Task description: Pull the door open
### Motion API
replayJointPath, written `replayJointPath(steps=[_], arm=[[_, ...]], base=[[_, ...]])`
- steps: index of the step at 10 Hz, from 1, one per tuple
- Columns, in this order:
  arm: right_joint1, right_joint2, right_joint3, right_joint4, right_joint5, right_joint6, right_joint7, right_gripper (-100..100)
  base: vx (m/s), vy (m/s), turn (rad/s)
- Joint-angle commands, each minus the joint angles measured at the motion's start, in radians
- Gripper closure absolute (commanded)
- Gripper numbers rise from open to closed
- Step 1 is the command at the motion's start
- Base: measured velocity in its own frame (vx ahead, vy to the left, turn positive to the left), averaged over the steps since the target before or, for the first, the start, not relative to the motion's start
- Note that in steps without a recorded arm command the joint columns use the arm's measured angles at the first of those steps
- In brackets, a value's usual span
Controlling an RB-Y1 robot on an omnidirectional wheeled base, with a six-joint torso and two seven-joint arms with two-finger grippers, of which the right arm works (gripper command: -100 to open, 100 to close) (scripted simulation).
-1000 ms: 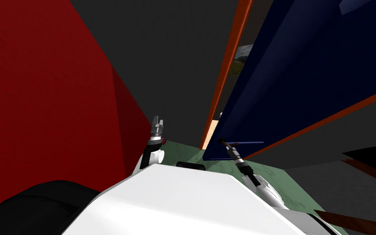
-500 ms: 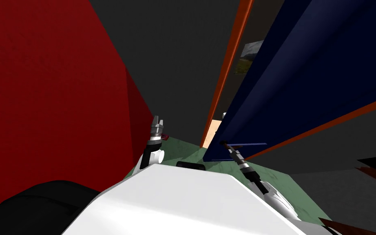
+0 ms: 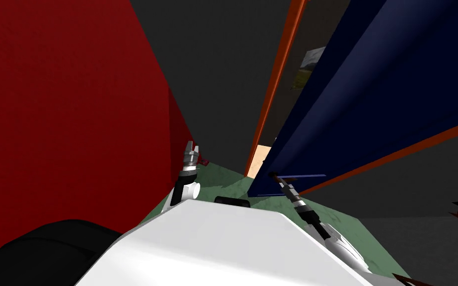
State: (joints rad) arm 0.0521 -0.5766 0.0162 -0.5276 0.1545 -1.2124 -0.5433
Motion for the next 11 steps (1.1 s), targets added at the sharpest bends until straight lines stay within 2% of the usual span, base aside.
replayJointPath(steps=[1,5,6,11], arm=[[-0.004,-0.007,-0.001,0.029,0.003,-0.024,-0.001,100],[0.002,-0.018,-0.005,0.048,0.006,-0.056,-0.005,100],[0.001,-0.012,0.0,0.047,0.008,-0.052,-0.006,100],[-0.008,-0.015,-0.004,0.069,0.016,-0.068,-0.008,100]], base=[[-0.231,-0.101,0.167],[-0.21,-0.097,0.153],[-0.093,-0.036,0.025],[-0.195,-0.095,0.17]])
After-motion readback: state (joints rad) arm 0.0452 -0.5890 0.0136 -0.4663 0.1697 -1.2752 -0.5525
